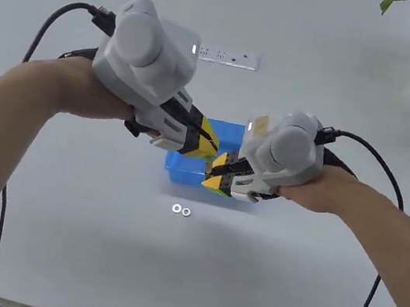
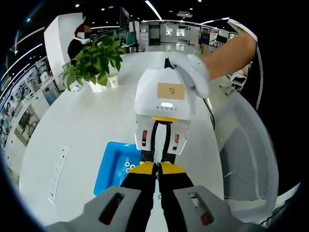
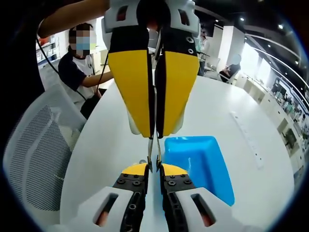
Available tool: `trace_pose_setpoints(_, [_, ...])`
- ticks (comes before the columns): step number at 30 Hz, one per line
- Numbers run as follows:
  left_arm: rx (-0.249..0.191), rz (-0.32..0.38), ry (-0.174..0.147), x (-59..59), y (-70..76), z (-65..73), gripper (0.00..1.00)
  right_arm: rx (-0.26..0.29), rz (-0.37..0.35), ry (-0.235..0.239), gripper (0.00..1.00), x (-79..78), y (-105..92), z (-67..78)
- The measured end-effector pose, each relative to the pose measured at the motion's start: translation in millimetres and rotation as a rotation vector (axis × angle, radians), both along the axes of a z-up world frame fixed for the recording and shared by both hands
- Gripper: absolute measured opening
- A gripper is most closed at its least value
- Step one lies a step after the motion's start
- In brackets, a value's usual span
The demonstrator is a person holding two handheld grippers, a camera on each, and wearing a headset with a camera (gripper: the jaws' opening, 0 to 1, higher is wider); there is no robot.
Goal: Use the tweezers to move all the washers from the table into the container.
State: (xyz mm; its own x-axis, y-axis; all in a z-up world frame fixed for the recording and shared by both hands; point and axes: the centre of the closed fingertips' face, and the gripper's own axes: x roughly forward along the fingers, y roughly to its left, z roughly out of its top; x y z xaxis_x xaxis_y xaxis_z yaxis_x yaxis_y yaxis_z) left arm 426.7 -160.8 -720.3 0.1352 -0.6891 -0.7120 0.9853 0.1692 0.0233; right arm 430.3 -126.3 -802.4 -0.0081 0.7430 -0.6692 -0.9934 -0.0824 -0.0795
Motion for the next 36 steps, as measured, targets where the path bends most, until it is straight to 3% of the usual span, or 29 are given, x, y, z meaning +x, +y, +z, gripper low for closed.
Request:
trace_pose_setpoints(14, [0.010,0.000,0.002,-19.5,3.5,-14.5,0.05,0.002,0.010,0.021,0.11,-20.8,5.3,-14.7])
trace_pose_setpoints(21, [0.007,0.007,0.019,-27.5,7.3,-27.9,0.05,0.001,0.012,0.034,0.11,-31.1,7.6,-28.4])
trace_pose_setpoints(36, [0.011,0.025,0.014,-28.3,17.6,-46.1,0.05,0.005,0.000,0.035,0.11,-31.2,17.2,-46.2])
